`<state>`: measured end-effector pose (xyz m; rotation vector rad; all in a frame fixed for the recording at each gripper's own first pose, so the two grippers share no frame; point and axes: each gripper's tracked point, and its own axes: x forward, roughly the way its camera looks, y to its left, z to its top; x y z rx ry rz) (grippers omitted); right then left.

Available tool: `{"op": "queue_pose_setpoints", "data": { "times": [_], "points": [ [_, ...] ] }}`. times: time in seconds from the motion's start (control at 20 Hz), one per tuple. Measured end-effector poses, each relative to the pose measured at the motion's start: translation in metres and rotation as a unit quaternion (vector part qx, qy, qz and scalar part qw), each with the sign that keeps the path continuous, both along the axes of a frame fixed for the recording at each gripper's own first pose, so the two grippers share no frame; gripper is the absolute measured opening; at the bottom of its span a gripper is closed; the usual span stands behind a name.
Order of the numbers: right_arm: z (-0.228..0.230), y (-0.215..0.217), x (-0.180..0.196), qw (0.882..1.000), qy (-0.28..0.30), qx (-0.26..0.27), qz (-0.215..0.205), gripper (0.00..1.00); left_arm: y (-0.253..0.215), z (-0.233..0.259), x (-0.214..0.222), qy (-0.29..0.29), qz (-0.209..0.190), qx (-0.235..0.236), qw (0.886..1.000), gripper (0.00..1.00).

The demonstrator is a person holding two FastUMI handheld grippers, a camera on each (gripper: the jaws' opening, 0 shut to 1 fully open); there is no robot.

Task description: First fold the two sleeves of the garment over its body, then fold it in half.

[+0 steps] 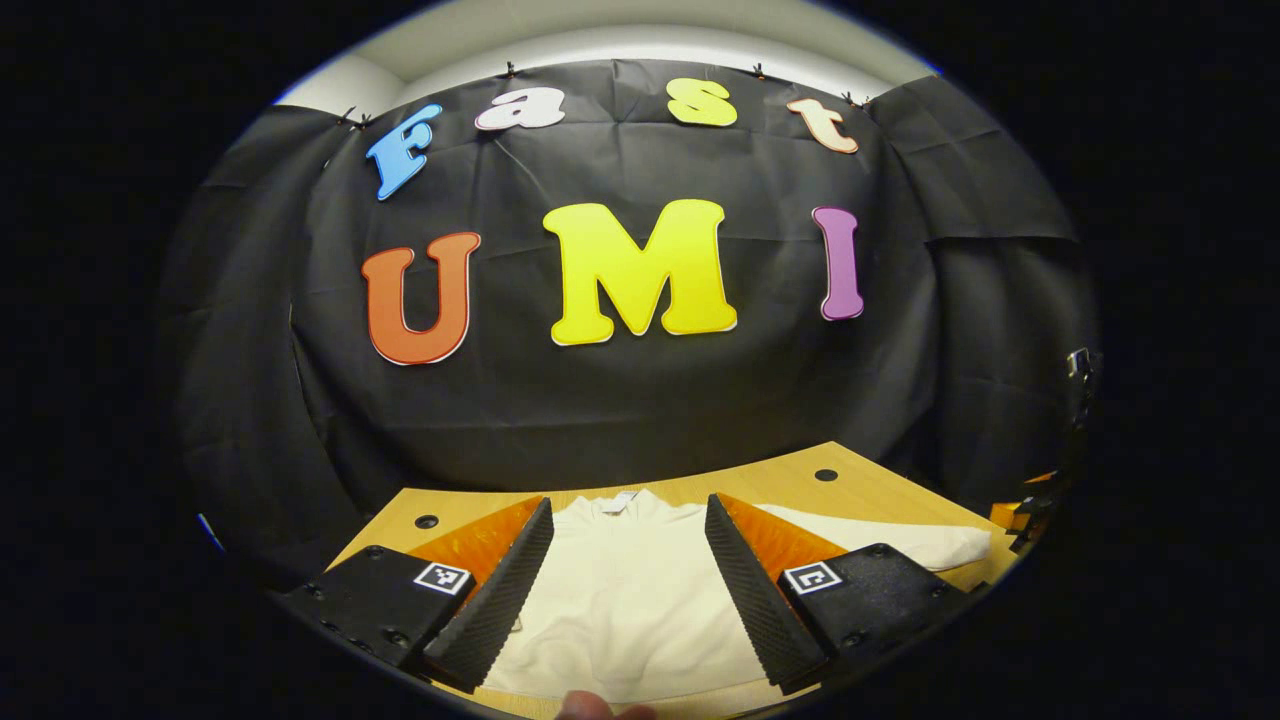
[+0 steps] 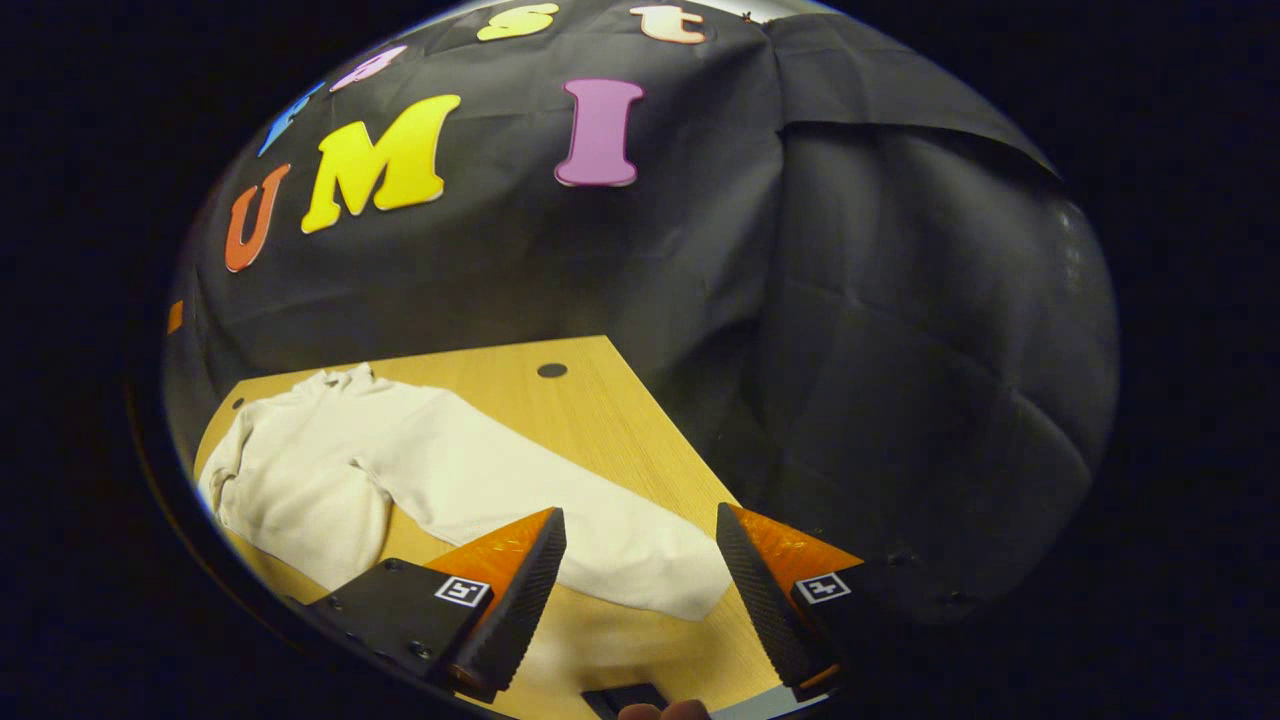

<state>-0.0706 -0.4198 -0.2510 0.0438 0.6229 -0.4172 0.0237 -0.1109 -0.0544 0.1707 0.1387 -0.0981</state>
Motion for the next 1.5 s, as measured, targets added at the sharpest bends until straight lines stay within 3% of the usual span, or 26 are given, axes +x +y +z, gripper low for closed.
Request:
{"op": "queue_pose_setpoints", "data": {
  "times": [0.35,0.7,0.85,1.0,1.05,1.1,1.15,1.25,1.35,1.4,1.45,1.5],
  "points": [
    [-0.076,-0.029,-0.005,0.994,0.092,0.054,-0.027,0.95,0.007,-0.009,0.001,0.018,0.027,0.008,0.999,1.0],
    [-0.096,-0.03,-0.005,0.989,0.13,0.07,-0.009,0.95,-0.013,-0.02,-0.003,0.029,0.024,0.016,0.999,1.0],
    [-0.102,-0.024,-0.003,0.986,0.133,0.103,-0.015,0.84,-0.021,-0.026,-0.003,0.037,0.023,0.016,0.999,1.0],
    [-0.102,-0.021,-0.002,0.984,0.136,0.111,0.003,0.81,-0.029,-0.025,-0.002,0.035,0.018,0.015,0.999,1.0],
    [-0.102,-0.021,-0.001,0.985,0.136,0.109,0.01,0.63,-0.033,-0.026,-0.003,0.035,0.015,0.017,0.999,1.0],
    [-0.103,-0.021,-0.002,0.985,0.138,0.107,0.014,0.57,-0.033,-0.026,-0.003,0.035,0.014,0.019,0.999,1.0],
    [-0.102,-0.015,0.0,0.983,0.131,0.124,0.022,0.58,-0.033,-0.026,-0.003,0.034,0.013,0.019,0.999,1.0],
    [-0.101,-0.014,-0.001,0.982,0.131,0.138,0.01,0.25,-0.031,-0.025,-0.007,0.033,0.01,0.021,0.999,1.0],
    [-0.105,-0.014,0.001,0.979,0.136,0.151,-0.008,0.21,-0.023,-0.026,-0.009,0.033,0.016,0.024,0.999,1.0],
    [-0.105,-0.015,0.002,0.977,0.136,0.162,-0.028,0.1,-0.018,-0.026,-0.009,0.033,0.019,0.022,0.999,1.0],
    [-0.105,-0.019,0.004,0.975,0.132,0.172,-0.049,0.1,-0.014,-0.026,-0.01,0.033,0.022,0.02,0.999,1.0],
    [-0.101,-0.018,0.001,0.974,0.13,0.174,-0.066,0.01,-0.012,-0.025,-0.011,0.033,0.023,0.018,0.999,1.0]
  ]
}}
